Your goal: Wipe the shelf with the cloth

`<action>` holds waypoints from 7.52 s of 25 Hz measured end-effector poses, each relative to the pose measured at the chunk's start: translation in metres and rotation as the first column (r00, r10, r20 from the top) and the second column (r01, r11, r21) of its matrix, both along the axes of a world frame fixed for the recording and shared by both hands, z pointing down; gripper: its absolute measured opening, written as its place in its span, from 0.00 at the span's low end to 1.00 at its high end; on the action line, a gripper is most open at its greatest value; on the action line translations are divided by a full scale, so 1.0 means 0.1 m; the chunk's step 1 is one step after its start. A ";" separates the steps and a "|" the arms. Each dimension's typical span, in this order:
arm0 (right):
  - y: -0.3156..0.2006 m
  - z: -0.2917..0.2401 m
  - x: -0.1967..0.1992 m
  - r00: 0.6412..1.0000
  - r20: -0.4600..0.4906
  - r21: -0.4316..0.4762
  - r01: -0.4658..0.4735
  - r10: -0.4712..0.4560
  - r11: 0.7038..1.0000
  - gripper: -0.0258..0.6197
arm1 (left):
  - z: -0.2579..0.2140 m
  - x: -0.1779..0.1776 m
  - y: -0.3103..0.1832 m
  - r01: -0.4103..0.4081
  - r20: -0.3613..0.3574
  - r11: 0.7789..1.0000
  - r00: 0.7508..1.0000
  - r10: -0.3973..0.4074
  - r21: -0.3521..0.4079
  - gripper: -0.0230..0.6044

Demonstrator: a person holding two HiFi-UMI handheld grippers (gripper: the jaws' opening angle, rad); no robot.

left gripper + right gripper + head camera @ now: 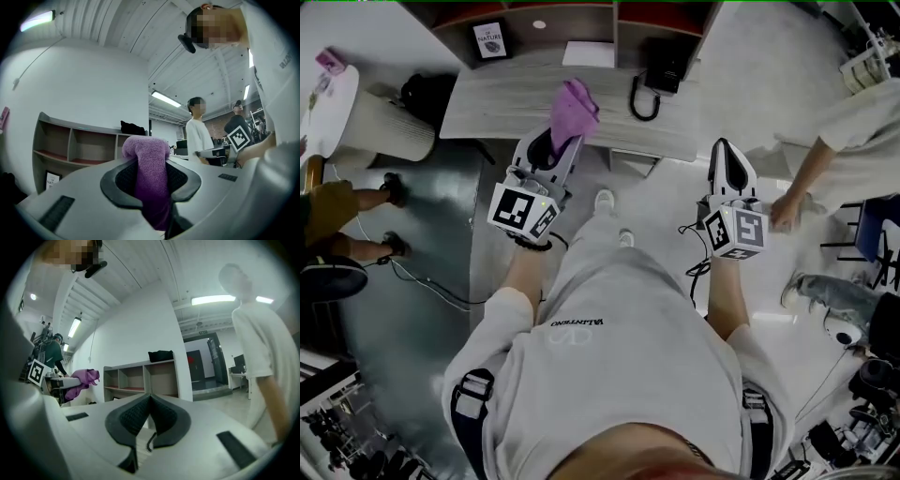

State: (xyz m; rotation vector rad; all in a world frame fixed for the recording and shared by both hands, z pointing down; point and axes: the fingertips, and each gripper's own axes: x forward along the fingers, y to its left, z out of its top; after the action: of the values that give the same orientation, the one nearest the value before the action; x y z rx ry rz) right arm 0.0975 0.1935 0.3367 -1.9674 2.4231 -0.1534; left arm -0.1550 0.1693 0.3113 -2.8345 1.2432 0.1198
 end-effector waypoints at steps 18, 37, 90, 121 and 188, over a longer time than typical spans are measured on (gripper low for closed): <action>-1.14 0.09 0.15 0.999 -0.033 -0.030 -0.001 0.000 1.000 0.04 | 0.19 0.55 -1.31 -0.056 -0.020 0.998 0.998 0.056 -0.037 0.20; -2.79 0.28 -0.07 0.997 -0.064 -0.063 -0.040 0.036 0.997 0.04 | 0.82 0.99 -3.04 -0.132 0.027 0.987 0.990 0.135 -0.092 0.20; -4.12 1.06 0.21 0.977 0.007 -0.180 0.212 -0.214 0.960 0.04 | 1.72 1.50 -4.35 0.290 0.169 0.934 0.951 -0.258 -0.208 0.20; -3.97 1.05 0.57 0.973 0.024 -0.173 0.230 -0.229 0.958 0.04 | 1.71 2.32 -4.24 0.239 0.202 0.942 0.960 -0.194 -0.234 0.20; -3.82 0.56 1.12 0.981 0.034 -0.066 0.195 -0.193 0.979 0.04 | 1.01 3.31 -4.03 0.111 0.200 0.984 0.976 -0.082 -0.139 0.20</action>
State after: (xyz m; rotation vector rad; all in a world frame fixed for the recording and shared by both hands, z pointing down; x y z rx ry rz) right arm 0.2098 -0.1889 0.3931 -1.7365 2.6226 -0.2683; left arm 0.1763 -0.2340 0.4126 -2.8152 1.3976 -0.2580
